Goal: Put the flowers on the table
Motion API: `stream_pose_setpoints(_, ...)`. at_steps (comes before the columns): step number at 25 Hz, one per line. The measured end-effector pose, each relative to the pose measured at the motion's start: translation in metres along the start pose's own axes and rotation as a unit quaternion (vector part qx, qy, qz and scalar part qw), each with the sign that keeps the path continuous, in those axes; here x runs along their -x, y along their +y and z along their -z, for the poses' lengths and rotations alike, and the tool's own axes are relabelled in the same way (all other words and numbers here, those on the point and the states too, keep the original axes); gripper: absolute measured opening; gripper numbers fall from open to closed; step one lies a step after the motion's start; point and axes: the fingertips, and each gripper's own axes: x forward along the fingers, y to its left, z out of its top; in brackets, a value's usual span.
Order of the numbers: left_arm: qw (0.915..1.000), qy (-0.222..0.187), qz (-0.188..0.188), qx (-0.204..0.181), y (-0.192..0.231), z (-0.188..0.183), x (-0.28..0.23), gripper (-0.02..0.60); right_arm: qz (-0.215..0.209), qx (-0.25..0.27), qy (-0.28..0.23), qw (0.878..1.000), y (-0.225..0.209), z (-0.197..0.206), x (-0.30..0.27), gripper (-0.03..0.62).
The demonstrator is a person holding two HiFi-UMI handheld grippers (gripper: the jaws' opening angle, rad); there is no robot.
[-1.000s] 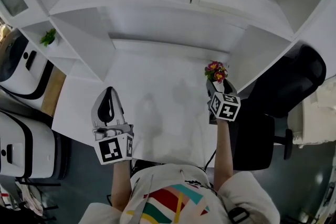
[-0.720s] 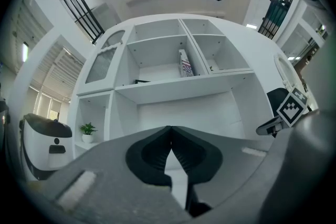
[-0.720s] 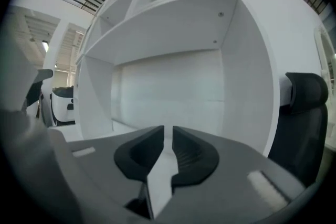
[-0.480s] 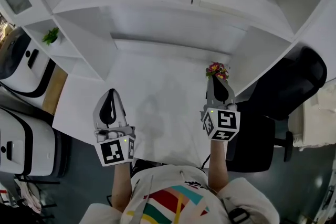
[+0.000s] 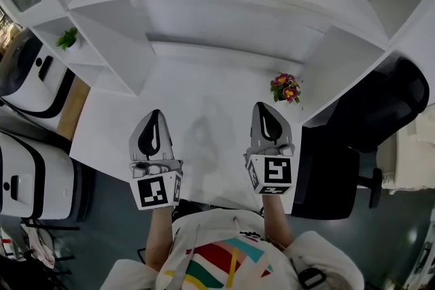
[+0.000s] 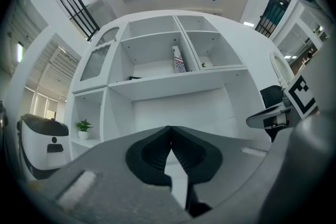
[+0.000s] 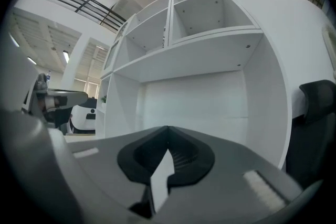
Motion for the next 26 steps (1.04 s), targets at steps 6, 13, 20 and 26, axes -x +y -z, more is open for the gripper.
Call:
stream_pose_setpoints(6, 0.9999, 0.0, 0.015, 0.0, -0.014, 0.0, -0.004, 0.005, -0.008, 0.019, 0.003, 1.0, 0.004, -0.001, 0.002, 0.002)
stream_pose_setpoints(13, 0.9999, 0.005, 0.011, 0.001, -0.014, 0.003, -0.004, 0.005, -0.016, 0.017, 0.001, 1.0, 0.006, -0.001, 0.0, 0.002)
stream_pose_setpoints(20, 1.0, 0.006, 0.003, 0.002, -0.009, 0.005, -0.003, 0.005, -0.021, 0.01, -0.003, 1.0, 0.007, -0.004, -0.001, 0.002)
stream_pose_setpoints(26, 1.0, 0.008, -0.001, 0.002, -0.005, 0.005, -0.002, 0.005, -0.025, 0.014, -0.007, 1.0, 0.011, -0.008, 0.0, 0.002)
